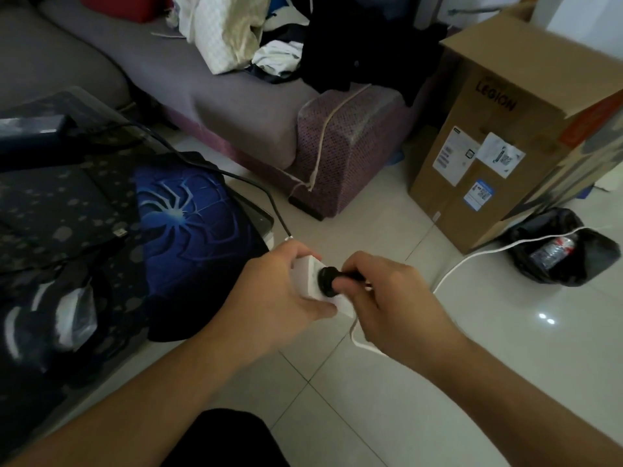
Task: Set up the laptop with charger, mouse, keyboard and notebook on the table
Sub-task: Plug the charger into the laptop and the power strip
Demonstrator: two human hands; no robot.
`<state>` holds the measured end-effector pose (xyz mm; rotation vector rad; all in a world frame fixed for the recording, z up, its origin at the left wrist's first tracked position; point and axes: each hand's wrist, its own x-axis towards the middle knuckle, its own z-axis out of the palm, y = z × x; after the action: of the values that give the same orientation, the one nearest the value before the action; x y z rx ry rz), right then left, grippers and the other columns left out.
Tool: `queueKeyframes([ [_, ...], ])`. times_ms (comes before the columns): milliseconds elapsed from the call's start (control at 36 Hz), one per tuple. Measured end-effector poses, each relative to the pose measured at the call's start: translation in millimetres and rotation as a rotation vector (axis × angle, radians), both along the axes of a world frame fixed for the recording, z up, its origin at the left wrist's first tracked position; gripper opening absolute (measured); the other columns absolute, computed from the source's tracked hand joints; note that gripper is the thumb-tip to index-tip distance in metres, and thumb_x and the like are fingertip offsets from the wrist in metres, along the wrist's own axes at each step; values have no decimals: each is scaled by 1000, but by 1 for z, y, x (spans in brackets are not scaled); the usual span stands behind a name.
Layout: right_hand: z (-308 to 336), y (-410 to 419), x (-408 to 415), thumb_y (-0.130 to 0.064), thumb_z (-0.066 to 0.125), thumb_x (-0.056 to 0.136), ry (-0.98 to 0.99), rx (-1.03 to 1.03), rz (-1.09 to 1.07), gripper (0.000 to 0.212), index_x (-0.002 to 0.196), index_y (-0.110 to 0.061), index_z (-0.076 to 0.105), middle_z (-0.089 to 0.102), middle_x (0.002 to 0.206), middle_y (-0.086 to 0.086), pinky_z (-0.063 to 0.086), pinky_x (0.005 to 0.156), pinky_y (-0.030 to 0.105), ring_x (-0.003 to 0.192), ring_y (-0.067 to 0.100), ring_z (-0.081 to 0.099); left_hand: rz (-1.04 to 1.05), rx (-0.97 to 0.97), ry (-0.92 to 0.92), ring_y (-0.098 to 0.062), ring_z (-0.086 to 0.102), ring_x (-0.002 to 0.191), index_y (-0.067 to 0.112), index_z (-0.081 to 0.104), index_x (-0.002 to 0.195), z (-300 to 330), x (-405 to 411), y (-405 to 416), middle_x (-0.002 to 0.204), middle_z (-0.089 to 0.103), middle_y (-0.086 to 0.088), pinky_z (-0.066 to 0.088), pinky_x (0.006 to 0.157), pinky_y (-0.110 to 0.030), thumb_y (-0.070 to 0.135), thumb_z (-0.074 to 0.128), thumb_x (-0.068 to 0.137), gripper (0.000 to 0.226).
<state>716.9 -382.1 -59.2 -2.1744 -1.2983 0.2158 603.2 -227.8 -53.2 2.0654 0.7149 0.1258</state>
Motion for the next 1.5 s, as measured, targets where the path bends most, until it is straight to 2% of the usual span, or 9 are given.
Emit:
queueKeyframes([
  [83, 8, -27, 7, -5, 77, 88, 35, 269, -10, 36, 120, -12, 62, 55, 127, -6, 56, 66, 23, 84, 12, 66, 54, -87, -25, 0, 66, 95, 41, 59, 114, -4, 2, 2, 110, 65, 18, 52, 66, -12, 22, 96, 68, 62],
  [167, -15, -52, 1, 19, 62, 73, -7, 426, -183, 27, 83, -5, 60, 60, 102, 1, 51, 56, 35, 79, 22, 62, 81, -144, -22, -4, 65, 101, 41, 58, 108, -11, 3, 4, 113, 65, 17, 56, 76, -18, 17, 96, 69, 60],
  [361, -115, -36, 18, -27, 81, 86, 553, -300, -287, 75, 149, -35, 41, 50, 138, -17, 63, 75, 37, 89, 19, 75, 37, -208, 27, -6, 67, 104, 38, 59, 111, -23, 6, 5, 113, 68, 14, 58, 83, -24, 17, 97, 68, 61],
  [472, -128, -17, 33, -14, 59, 103, 878, -243, -331, 20, 119, -16, 70, 75, 91, 8, 59, 62, 37, 74, 33, 76, -27, -200, 81, -2, 66, 101, 39, 57, 110, -42, -3, 8, 110, 69, 15, 59, 79, -23, 16, 94, 72, 58],
  [667, -126, -23, 53, -35, 59, 93, -66, -613, -181, 22, 114, -35, 65, 71, 99, -12, 50, 72, 29, 96, 15, 61, -60, -65, 164, -1, 70, 88, 38, 57, 102, -104, -24, 13, 98, 71, 14, 63, 72, -29, 30, 89, 76, 43],
  [861, -158, -15, 25, -43, 94, 69, 530, -459, 14, 113, 158, -49, 23, 43, 144, -23, 42, 115, 33, 131, 6, 48, -47, -185, 240, 3, 69, 101, 40, 59, 112, -147, -37, 5, 106, 72, 19, 63, 88, -31, 32, 92, 76, 49],
  [1056, -197, -6, 10, -34, 90, 74, 360, -380, -47, 44, 111, -34, 68, 68, 108, -19, 59, 88, 27, 94, 2, 64, -65, -221, 347, -2, 60, 122, 35, 53, 138, -160, -37, 6, 121, 60, 27, 53, 87, -15, 26, 84, 85, 62],
  [1194, -240, 1, 21, -31, 90, 73, 265, -396, -201, 56, 123, -39, 66, 67, 120, -18, 60, 90, 32, 105, 8, 66, -48, -192, 400, -10, 44, 144, 33, 35, 157, -155, -38, 14, 153, 47, 16, 42, 117, -35, 27, 77, 93, 77],
  [1500, -297, 25, 29, -47, 78, 84, 167, -542, -409, 58, 137, -29, 60, 56, 127, -8, 59, 84, 38, 114, 18, 58, 24, -210, 365, 5, 60, 114, 37, 61, 122, -155, -57, 24, 120, 64, 20, 52, 102, -27, 20, 65, 100, 29],
])
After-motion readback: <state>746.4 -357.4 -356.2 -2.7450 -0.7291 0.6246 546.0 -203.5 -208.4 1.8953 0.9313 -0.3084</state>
